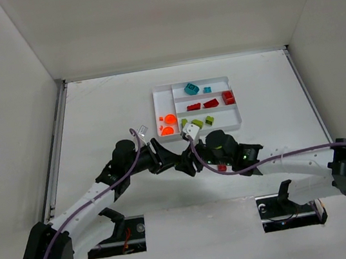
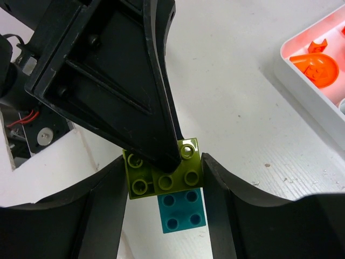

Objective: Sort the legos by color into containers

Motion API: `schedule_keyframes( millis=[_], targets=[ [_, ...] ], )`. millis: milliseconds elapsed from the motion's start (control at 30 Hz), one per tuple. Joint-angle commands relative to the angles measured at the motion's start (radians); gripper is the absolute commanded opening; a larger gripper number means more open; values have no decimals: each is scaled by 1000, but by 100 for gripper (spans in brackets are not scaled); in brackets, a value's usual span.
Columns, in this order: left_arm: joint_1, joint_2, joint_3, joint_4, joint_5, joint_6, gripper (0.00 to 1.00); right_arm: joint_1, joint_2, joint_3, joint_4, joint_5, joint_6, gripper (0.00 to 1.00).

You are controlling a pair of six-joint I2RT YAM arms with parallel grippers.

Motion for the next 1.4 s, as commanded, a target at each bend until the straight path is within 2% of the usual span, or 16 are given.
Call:
schedule_keyframes(
  millis=[0, 100, 167, 267, 333, 433, 567, 667, 833, 1067, 1367],
  targets=[
    [13, -13, 19, 36, 14, 1, 21, -7, -24, 9, 52, -15, 10, 49],
    [7, -9, 21, 42, 6, 0, 23, -8, -25, 9, 57, -15, 20, 43],
    [10, -9, 21, 42, 0, -3, 31, -8, -27, 9, 58, -17, 28, 42],
    [28, -25, 18, 42, -21, -8, 46, -26, -38, 9, 69, -15, 39, 40],
    [42, -58, 10, 42, -50, -11, 61, -37, -38, 3, 83, -3, 57, 39],
    [77, -102, 7, 35, -90, -14, 70, -63, -24, 2, 104, 20, 83, 38],
    [123, -171, -13, 38, -139, -14, 70, -79, 7, 8, 136, 104, 118, 38],
    [150, -257, -47, 15, -253, 6, 58, -94, 43, 32, 158, 176, 166, 38],
    [45, -312, -85, 15, -423, 79, 58, -117, 129, 120, 149, 331, 304, 37],
    [-162, -269, -85, 76, -632, 194, 63, -114, 234, 252, 127, 387, 462, 35],
    [-255, -181, -70, 209, -817, 262, 62, -97, 277, 301, 87, 391, 575, 35]
  ],
)
